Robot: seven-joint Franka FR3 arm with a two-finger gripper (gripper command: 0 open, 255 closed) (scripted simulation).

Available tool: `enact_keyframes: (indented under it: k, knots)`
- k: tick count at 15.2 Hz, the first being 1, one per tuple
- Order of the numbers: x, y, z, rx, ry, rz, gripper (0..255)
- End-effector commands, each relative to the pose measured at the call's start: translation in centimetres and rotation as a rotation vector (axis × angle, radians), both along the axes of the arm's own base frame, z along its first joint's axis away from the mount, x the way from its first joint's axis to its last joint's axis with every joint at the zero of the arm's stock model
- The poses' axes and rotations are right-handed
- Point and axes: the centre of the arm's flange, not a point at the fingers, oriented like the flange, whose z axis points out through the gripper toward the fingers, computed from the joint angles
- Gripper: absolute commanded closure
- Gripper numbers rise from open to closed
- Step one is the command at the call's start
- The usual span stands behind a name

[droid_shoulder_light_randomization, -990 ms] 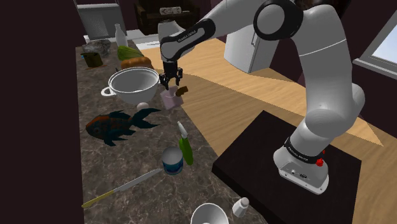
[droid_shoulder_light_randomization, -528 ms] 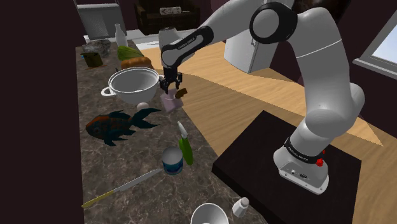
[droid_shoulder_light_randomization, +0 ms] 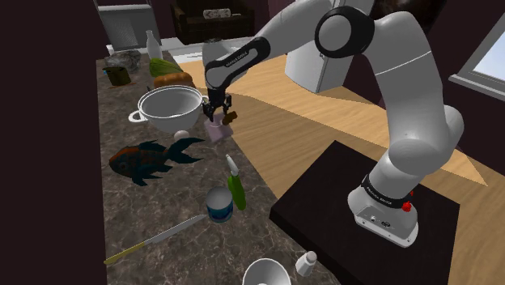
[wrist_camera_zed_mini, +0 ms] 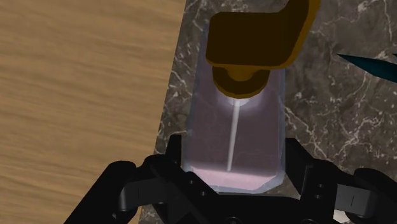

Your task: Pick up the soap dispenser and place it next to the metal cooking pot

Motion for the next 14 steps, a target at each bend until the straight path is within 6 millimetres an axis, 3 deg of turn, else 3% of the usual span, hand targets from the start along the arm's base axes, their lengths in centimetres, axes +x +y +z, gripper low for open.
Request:
enact_keyframes:
  k: [1,2,7,11,14]
  knots:
    - [-0.3,-0.3,-0.8,-0.003,0.018,-0.001,255]
    - [-0.3,-0.4,-0.7,-0.004,0.018,-0.001,0]
    - [-0.3,-0.3,-0.8,-0.003,0.018,-0.001,0]
    - [-0.3,-0.4,4.2,-0.003,0.018,-0.001,0]
    - [-0.3,-0.4,4.2,-0.003,0.018,-0.001,0]
